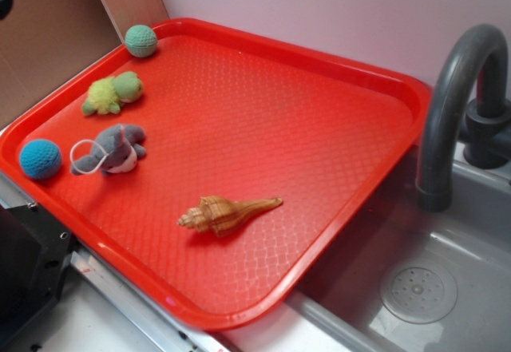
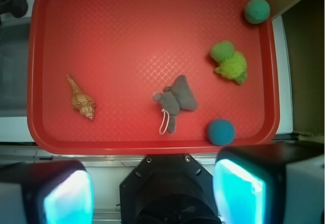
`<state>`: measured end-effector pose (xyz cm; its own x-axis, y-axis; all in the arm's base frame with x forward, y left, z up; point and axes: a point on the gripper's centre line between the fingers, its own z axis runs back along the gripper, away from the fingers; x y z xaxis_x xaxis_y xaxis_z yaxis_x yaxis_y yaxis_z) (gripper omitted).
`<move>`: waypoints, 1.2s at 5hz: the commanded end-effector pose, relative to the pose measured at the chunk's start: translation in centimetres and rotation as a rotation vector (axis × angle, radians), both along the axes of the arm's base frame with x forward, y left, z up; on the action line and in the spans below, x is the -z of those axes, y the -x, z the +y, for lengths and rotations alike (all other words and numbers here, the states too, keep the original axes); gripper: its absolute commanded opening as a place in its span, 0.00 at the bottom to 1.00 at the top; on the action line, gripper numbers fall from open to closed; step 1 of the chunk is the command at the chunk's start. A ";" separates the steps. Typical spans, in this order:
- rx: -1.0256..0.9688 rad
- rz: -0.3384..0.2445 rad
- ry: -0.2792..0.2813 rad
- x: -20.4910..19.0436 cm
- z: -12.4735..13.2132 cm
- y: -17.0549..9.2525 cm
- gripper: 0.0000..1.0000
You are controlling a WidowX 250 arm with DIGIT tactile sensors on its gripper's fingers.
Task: Grab the shell.
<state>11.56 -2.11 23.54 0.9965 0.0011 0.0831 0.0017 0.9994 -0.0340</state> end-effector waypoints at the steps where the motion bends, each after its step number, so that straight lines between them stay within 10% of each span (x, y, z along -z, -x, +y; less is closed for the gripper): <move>1: 0.000 0.000 0.000 0.0 0.0 0.0 1.00; 5: 0.195 -0.062 -0.073 4.1 -7.0 -4.2 1.00; 6: 0.274 -0.017 0.009 6.9 -8.8 -4.5 1.00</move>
